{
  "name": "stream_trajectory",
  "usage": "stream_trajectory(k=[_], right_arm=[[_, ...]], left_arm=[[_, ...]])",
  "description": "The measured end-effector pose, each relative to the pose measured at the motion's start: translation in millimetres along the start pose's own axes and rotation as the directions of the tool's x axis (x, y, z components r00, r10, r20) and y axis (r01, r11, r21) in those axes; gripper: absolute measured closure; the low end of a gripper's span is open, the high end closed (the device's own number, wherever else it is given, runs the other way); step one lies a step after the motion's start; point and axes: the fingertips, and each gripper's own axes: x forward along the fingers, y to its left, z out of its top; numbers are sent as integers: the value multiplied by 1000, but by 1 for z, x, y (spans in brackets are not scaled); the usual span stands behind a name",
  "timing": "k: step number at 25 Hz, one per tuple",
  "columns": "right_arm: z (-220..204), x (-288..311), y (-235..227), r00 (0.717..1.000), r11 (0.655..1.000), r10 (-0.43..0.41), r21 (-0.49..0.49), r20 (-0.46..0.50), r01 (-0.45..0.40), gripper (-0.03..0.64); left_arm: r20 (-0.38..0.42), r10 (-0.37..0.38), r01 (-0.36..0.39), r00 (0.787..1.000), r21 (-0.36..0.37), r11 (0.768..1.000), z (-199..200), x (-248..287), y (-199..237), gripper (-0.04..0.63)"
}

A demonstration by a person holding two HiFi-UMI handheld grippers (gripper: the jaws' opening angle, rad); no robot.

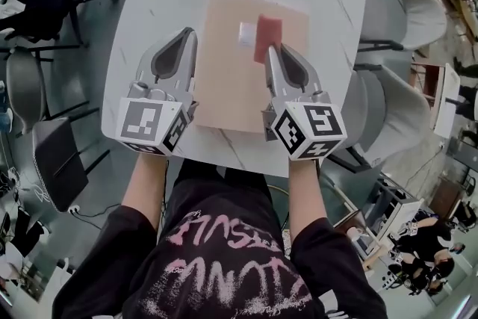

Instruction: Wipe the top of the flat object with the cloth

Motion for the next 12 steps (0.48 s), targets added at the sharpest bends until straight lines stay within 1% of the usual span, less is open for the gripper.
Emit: stream_trajectory(k=[6,12], right_arm=[[0,37,39,996,997,81,9,-46,-81,568],[-6,68,74,983,988,156,14,-92,-155,568]], left_arm=[[11,19,-19,1000,6,1000,4,-5,11,595],[8,36,-36,999,3,999,4,-8,16,595]])
